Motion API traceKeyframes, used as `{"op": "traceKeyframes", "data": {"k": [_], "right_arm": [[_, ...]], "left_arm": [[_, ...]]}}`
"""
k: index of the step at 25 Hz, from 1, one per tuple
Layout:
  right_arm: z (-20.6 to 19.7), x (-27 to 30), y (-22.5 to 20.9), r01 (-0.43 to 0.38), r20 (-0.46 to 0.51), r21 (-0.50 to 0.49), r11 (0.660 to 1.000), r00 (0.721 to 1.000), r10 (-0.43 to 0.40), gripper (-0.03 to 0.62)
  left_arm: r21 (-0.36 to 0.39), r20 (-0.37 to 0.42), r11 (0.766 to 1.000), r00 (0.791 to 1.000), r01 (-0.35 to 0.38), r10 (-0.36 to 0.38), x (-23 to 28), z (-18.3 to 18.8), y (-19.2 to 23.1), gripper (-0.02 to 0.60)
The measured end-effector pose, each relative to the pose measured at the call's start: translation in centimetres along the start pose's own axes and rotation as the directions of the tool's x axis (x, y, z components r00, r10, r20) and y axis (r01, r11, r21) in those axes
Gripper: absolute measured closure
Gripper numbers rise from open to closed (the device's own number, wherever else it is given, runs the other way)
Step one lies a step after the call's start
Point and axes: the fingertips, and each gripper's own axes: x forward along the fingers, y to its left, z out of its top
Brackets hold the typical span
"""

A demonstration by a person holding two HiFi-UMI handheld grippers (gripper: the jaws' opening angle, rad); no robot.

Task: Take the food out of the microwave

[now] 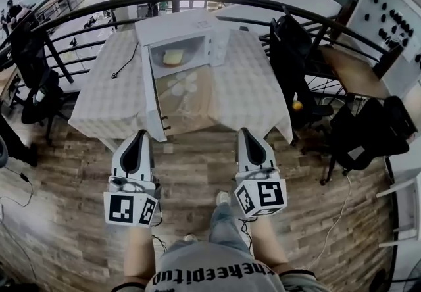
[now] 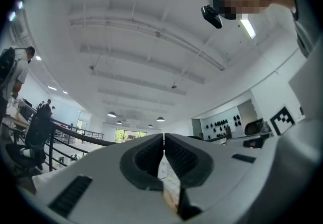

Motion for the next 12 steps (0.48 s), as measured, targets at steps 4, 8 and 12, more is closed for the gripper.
{"op": "traceKeyframes", "data": {"k": [4,8,12], "right_arm": [[0.0,4.2,-2.5,-0.042,0.004,0.0,0.999,0.999,0.042,0.589],[0.3,8.3,-4.6,-0.09,0.009,-0.005,0.996,0.996,0.09,0.589],[0.7,11.7,-6.8,-0.133,0.007,-0.012,0.991,0.991,0.134,0.589]], "left_arm": [[0.011,0.01,1.0,1.0,-0.029,0.029,4.0,-0.7,-0.1,0.571],[0.018,0.019,0.997,0.997,-0.07,0.069,7.8,-1.2,0.1,0.571],[0.024,0.022,0.994,0.994,-0.104,0.104,11.1,-1.7,-0.2,0.571]]}}
